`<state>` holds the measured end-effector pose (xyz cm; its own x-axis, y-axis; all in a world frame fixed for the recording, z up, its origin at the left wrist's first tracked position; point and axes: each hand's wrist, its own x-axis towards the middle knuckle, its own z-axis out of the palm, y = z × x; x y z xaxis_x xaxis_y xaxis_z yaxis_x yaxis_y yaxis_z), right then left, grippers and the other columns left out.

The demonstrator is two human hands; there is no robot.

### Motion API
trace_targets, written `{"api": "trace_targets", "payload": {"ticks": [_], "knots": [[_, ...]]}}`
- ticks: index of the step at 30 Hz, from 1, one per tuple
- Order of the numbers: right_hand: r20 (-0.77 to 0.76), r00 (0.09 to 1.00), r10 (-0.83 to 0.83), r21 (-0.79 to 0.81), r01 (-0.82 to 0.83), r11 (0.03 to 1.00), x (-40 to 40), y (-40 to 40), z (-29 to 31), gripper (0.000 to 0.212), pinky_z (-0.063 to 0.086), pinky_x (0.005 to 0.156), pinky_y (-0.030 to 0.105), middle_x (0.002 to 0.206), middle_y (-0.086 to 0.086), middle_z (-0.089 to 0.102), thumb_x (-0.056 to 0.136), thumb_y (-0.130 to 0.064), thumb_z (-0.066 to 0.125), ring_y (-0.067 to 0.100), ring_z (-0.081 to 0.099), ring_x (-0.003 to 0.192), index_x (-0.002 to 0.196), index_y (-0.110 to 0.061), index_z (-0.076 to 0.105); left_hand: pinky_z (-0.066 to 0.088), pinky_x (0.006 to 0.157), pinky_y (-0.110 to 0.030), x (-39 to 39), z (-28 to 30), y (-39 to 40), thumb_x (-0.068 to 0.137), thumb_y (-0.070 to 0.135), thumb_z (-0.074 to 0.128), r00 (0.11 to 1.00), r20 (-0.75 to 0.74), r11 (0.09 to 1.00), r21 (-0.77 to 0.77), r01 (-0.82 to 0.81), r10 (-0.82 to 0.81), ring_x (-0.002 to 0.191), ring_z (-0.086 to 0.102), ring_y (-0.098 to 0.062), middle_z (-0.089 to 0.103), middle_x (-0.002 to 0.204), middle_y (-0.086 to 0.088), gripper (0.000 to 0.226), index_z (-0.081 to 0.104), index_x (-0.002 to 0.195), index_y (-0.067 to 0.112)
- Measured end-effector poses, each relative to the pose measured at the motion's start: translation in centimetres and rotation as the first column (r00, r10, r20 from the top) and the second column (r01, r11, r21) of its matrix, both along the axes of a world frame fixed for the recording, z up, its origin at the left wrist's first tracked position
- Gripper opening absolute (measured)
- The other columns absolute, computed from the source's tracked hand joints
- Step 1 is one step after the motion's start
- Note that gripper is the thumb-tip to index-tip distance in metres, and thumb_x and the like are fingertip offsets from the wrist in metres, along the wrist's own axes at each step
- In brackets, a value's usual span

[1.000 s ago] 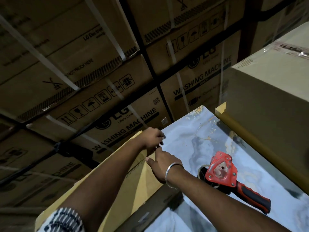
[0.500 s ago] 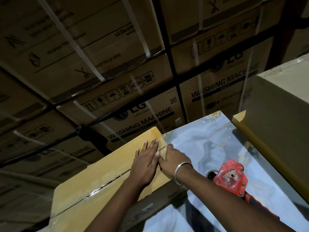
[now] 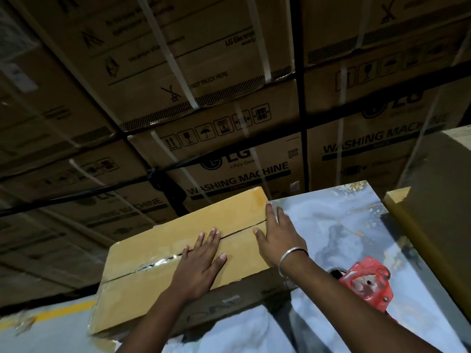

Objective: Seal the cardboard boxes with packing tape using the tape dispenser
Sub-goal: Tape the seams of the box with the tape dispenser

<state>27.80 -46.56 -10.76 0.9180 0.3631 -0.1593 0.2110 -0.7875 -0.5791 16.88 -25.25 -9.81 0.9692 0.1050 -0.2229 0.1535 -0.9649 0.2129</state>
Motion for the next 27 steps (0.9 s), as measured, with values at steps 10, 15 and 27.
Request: {"api": "trace_targets", "payload": {"ticks": [10, 15, 27], "knots": [[0.180, 0.912, 0.368, -0.272, -0.313, 0.910, 0.0, 0.4, 0.3, 0.065, 0.003, 0.124, 0.046, 0.170, -0.005, 0.004, 0.105, -0.053, 0.021, 0.014, 0.000, 0.157, 0.163, -0.026, 0.013, -0.003, 0.121, -0.044, -3.9, -0.1, 5.3, 0.080, 0.084, -0.005, 0.990, 0.023, 0.990, 0.000, -0.141, 0.141, 0.149, -0.019, -0.001, -0.018, 0.158, 0.030, 0.080, -0.009, 0.152, 0.050], [0.138, 0.920, 0.366, -0.372, -0.294, 0.880, -0.2, 0.6, 0.4, 0.073, 0.002, 0.124, 0.048, 0.170, -0.010, -0.004, 0.100, -0.066, 0.012, 0.011, -0.005, 0.156, 0.163, -0.030, 0.004, -0.002, 0.121, -0.047, -6.3, -0.2, 9.1, 0.077, 0.088, -0.006, 0.994, 0.014, 0.993, 0.045, -0.113, 0.113, 0.149, -0.020, -0.004, -0.020, 0.158, 0.028, 0.083, -0.012, 0.151, 0.050], [0.090, 0.984, 0.151, -0.578, -0.072, 0.813, -3.0, 5.3, 1.2, 0.080, 0.001, 0.125, 0.049, 0.169, 0.000, -0.013, 0.100, -0.066, 0.013, 0.018, -0.007, 0.157, 0.162, -0.018, -0.007, -0.008, 0.120, -0.044, -11.9, 0.4, 17.6, 0.077, 0.087, -0.009, 1.000, -0.026, 0.999, 0.050, 0.008, -0.006, 0.146, -0.026, -0.002, -0.027, 0.154, 0.032, 0.079, -0.017, 0.149, 0.053]]}}
